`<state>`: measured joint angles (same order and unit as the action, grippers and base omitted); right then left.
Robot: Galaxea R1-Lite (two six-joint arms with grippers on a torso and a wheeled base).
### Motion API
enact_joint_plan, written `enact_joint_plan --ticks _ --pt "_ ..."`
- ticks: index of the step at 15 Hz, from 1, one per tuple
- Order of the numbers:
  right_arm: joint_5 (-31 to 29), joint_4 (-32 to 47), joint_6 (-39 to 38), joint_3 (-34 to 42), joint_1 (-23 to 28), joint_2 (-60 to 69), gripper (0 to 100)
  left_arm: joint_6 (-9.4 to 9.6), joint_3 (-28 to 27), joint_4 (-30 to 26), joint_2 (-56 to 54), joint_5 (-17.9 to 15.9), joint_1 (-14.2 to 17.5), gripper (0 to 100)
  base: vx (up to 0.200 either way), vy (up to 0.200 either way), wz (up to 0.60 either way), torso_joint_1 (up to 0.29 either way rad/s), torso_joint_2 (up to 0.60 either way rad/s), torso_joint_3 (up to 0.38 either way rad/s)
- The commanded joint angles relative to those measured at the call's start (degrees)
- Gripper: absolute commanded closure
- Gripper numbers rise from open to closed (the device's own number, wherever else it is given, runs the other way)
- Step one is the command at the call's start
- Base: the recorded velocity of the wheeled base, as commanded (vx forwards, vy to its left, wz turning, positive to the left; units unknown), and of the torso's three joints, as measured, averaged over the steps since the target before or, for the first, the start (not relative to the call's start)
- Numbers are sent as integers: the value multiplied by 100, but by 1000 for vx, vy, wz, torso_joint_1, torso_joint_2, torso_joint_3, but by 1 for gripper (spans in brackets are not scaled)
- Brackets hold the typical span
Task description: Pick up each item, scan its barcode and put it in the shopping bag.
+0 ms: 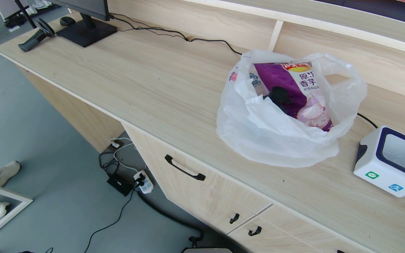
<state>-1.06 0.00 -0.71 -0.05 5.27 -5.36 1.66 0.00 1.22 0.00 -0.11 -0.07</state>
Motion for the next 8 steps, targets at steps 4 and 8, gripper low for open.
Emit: enact_joint_plan --ticks 4,8 --pt "1 0 0 5 1 -9 0 1 0 1 9 2 -1 0 0 0 0 0 0 0" --pt "1 0 0 5 1 -9 0 1 0 1 9 2 -1 0 0 0 0 0 0 0"
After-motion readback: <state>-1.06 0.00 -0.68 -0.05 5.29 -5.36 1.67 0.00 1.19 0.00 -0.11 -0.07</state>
